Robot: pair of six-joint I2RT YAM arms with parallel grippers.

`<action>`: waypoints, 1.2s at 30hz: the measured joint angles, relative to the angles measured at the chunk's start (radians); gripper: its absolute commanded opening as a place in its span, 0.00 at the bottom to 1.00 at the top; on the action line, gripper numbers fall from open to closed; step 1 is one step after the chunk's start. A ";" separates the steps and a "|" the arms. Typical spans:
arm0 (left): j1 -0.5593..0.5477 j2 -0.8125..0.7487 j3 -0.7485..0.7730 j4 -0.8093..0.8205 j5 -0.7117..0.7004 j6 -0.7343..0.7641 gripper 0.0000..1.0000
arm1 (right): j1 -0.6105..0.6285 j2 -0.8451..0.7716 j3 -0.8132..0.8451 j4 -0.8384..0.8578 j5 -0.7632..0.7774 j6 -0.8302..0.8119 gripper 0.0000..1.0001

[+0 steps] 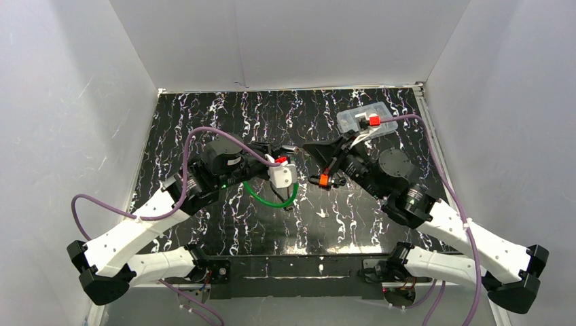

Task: Unlock with the key
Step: Unlock the lock.

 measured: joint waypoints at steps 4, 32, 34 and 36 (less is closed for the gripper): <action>0.000 0.000 0.000 -0.015 -0.011 0.000 0.00 | 0.061 0.016 0.009 -0.001 0.076 -0.063 0.01; 0.001 0.006 0.006 -0.014 -0.015 -0.016 0.00 | 0.098 0.008 -0.023 0.061 0.154 -0.107 0.01; 0.001 0.012 0.021 -0.029 -0.013 -0.018 0.00 | 0.094 0.007 -0.023 0.062 0.149 -0.102 0.01; 0.001 0.017 0.033 -0.040 -0.010 -0.018 0.00 | 0.093 0.007 -0.023 0.062 0.148 -0.103 0.01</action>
